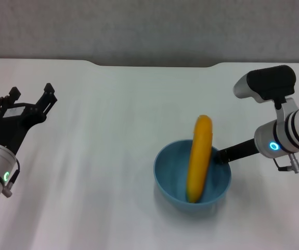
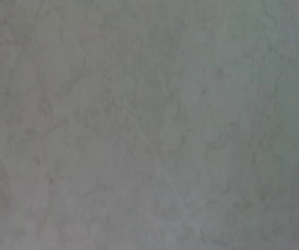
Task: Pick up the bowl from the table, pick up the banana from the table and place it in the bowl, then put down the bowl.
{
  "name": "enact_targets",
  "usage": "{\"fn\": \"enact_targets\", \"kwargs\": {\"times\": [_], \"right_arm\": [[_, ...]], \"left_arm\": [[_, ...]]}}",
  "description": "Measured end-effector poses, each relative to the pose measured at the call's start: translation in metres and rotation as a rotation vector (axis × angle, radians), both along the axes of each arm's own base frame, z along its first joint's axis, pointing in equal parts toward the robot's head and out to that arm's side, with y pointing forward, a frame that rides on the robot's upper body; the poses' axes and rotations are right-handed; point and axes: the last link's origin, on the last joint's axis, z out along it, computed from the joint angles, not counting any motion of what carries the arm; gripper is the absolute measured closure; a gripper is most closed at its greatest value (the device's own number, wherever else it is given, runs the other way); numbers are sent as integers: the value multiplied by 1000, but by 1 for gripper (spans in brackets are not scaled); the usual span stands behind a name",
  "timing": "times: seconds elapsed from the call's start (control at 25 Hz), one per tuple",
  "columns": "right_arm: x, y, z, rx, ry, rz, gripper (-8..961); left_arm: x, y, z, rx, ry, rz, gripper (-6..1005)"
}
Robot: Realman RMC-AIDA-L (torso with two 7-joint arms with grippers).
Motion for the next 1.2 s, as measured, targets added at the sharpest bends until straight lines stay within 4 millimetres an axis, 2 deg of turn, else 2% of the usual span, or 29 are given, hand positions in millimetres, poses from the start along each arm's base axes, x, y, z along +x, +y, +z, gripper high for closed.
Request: {"fn": "enact_targets", "kwargs": {"times": [0.36, 0.6, 0.8, 0.92, 1.2], "right_arm": [[-5, -6, 13, 75, 30, 87, 751], [-7, -15, 16, 101, 36, 134, 465], [-2, -20, 18, 205, 25, 212, 260], [1, -23, 14, 271, 10, 266, 91], [26, -32, 7, 476, -51, 375, 90]], "left_arm": [[-5, -2, 1, 0, -2, 15, 105], [-10, -4, 1, -1, 5, 29, 105], [-16, -6, 4, 12, 8, 43, 105], [-20, -8, 6, 21, 8, 48, 105], [-26, -10, 8, 31, 17, 53, 105]]}}
